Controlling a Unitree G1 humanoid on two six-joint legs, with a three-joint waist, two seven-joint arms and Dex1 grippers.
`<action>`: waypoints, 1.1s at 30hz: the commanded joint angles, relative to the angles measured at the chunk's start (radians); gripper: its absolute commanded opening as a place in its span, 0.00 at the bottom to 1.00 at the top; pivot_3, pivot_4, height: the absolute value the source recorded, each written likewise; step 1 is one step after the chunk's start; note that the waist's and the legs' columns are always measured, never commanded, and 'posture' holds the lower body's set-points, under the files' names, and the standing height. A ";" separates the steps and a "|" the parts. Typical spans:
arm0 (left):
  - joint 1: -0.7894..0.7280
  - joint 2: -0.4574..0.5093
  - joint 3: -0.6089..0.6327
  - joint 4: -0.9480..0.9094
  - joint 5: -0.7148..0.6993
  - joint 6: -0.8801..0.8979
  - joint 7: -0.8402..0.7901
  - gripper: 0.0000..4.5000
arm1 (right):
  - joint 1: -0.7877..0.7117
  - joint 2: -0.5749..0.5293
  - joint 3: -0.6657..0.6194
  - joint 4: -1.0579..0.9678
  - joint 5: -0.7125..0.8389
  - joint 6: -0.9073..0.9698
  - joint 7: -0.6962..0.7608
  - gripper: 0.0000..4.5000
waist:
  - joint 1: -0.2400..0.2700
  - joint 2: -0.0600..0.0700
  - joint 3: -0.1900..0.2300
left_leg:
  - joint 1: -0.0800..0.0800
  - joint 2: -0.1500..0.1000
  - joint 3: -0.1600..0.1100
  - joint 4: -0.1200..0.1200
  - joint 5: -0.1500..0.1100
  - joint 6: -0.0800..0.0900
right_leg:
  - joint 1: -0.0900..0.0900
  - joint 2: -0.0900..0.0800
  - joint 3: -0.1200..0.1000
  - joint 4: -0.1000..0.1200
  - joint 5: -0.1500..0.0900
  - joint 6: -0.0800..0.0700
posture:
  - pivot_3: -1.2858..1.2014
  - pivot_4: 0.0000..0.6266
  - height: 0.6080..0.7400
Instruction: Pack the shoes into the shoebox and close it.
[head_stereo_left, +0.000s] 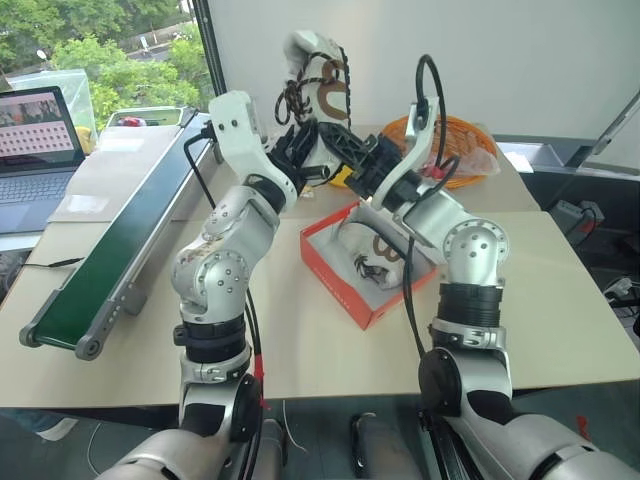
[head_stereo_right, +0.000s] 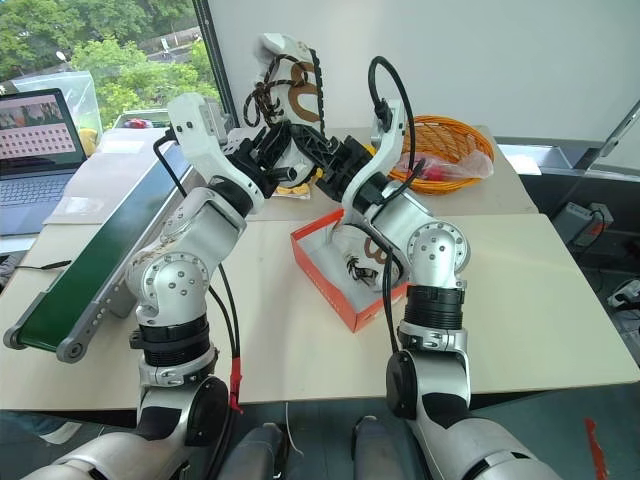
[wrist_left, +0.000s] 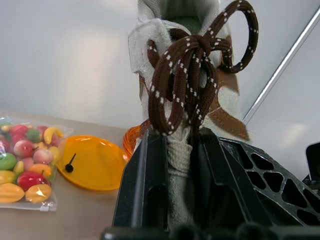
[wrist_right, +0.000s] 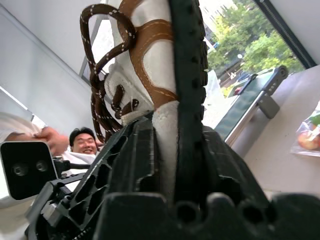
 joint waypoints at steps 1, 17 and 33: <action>0.003 0.001 0.024 -0.057 -0.059 0.016 -0.007 0.28 | -0.031 -0.008 -0.008 -0.037 0.025 -0.034 0.010 0.11 | 0.000 0.000 0.000 | 0.000 0.000 0.000 0.000 0.000 0.000 | 0.000 0.000 0.000 0.000 0.000 0.000 | 0.52 0.24 1.00; 0.155 0.318 0.100 -0.139 -0.125 0.155 -0.098 0.68 | 0.023 -0.351 0.229 -0.063 -0.245 0.005 0.161 0.11 | 0.004 0.001 0.001 | 0.000 0.000 0.000 0.000 0.000 0.000 | 0.000 0.000 0.000 -0.001 0.000 0.000 | 0.52 0.24 1.00; 0.174 0.477 -0.012 -0.202 -0.060 0.177 -0.207 0.68 | 0.287 -0.445 0.401 -0.133 -0.384 0.030 0.321 0.11 | -0.001 0.001 0.001 | 0.001 0.001 0.002 0.000 0.000 0.000 | 0.000 0.000 0.002 -0.001 0.000 0.001 | 0.52 0.24 1.00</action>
